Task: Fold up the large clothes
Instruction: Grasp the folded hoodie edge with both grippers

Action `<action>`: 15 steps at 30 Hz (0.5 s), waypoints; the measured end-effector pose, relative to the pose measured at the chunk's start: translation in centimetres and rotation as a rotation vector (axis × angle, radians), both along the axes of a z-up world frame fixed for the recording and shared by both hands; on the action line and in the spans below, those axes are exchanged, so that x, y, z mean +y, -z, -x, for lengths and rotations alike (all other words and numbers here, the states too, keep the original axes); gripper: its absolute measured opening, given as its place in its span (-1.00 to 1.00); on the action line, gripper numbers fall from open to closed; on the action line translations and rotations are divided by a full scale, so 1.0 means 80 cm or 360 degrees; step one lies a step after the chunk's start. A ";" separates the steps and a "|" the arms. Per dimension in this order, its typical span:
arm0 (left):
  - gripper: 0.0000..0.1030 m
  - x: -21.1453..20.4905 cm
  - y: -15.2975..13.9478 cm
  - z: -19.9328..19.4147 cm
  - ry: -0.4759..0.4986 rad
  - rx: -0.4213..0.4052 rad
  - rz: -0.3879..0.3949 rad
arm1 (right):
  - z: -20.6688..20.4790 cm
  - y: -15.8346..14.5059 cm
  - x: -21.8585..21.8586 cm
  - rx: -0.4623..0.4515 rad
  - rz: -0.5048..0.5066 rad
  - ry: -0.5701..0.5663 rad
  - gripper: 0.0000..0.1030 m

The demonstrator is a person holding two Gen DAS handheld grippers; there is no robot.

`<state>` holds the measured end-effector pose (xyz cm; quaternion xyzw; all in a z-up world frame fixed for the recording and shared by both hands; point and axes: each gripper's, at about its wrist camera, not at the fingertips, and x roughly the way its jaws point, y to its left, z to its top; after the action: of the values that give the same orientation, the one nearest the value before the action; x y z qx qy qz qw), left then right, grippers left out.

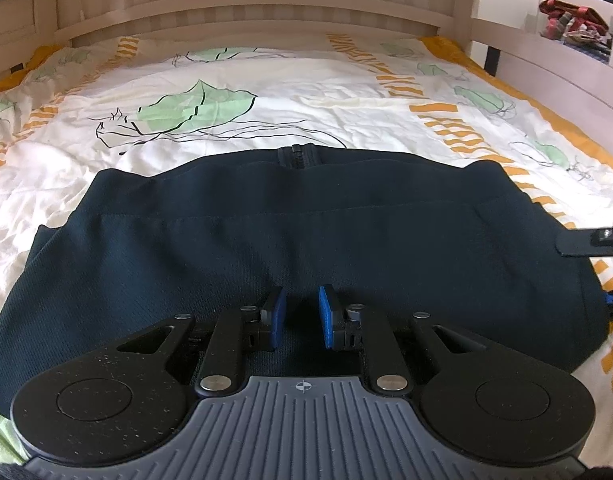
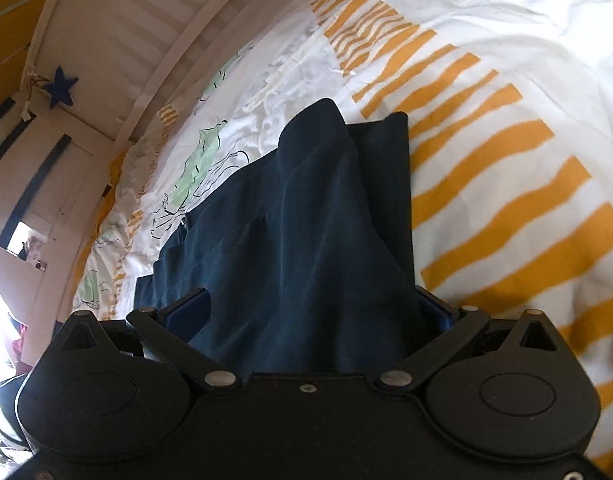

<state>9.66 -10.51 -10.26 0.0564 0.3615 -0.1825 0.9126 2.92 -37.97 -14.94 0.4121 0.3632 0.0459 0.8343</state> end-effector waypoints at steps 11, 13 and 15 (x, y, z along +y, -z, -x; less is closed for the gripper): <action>-0.64 0.011 -0.015 0.002 0.0006 0.0022 0.0072 | 0.006 -0.029 0.001 -0.0092 0.0098 0.0006 -0.52; -0.64 0.017 -0.021 0.009 0.0016 0.0017 0.0109 | 0.007 -0.041 0.004 -0.0133 0.0118 -0.0019 -0.53; -0.64 0.022 -0.022 0.015 0.0035 0.0006 0.0115 | 0.004 -0.054 0.008 -0.0167 0.0136 -0.0039 -0.54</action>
<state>8.50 -8.77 -8.49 0.0270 0.3557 -0.2056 0.9113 2.56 -37.33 -10.62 0.3688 0.3255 0.0621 0.8684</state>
